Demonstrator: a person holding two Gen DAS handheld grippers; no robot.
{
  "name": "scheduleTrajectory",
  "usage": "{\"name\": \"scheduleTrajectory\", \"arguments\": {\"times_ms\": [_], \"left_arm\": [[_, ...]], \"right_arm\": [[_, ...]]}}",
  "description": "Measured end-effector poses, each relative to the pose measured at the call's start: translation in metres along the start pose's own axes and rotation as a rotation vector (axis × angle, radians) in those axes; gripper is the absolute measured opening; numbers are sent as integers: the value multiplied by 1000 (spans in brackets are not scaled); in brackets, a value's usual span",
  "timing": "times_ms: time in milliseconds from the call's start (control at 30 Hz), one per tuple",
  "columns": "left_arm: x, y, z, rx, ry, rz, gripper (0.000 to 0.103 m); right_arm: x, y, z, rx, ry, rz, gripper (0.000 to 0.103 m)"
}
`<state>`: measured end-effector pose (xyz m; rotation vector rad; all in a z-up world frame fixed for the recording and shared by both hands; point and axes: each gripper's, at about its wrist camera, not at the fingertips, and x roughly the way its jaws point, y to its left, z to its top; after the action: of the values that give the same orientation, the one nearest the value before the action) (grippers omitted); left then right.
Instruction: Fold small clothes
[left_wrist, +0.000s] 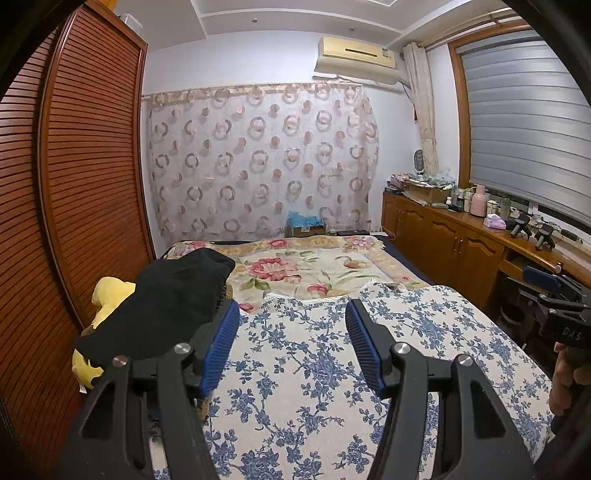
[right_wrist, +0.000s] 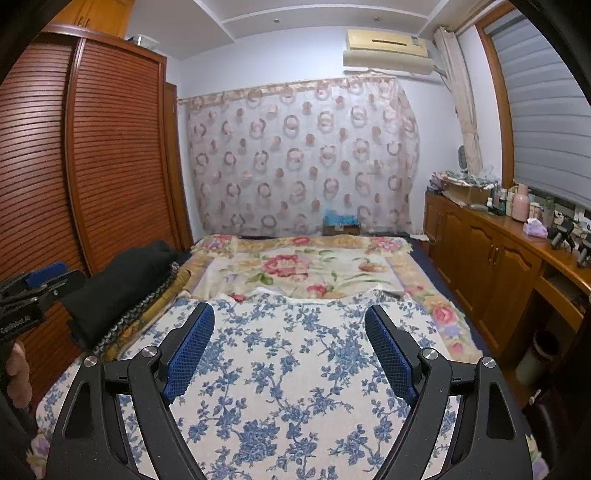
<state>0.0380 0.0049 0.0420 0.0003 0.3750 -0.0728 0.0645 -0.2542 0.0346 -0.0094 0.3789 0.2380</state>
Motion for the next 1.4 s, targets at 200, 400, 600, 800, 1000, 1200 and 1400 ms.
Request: {"name": "scheduleTrajectory", "arguments": {"times_ms": [200, 400, 600, 800, 1000, 1200, 1400], "left_arm": [[0, 0, 0, 0, 1, -2, 59], [-1, 1, 0, -1, 0, 0, 59], [0, 0, -1, 0, 1, -1, 59], [0, 0, -1, 1, 0, -1, 59], [0, 0, -1, 2, 0, -2, 59], [0, 0, -2, 3, -1, -1, 59], [0, -1, -2, 3, -2, 0, 59]], "right_arm": [[0, -1, 0, 0, -1, 1, 86], [0, 0, 0, 0, 0, 1, 86], [1, 0, -1, 0, -1, 1, 86], [1, -1, -1, -1, -1, 2, 86], [1, -2, -2, -1, -1, 1, 86], [1, -2, -2, -1, -1, 4, 86], [1, -2, -2, -2, -1, 1, 86]]}}
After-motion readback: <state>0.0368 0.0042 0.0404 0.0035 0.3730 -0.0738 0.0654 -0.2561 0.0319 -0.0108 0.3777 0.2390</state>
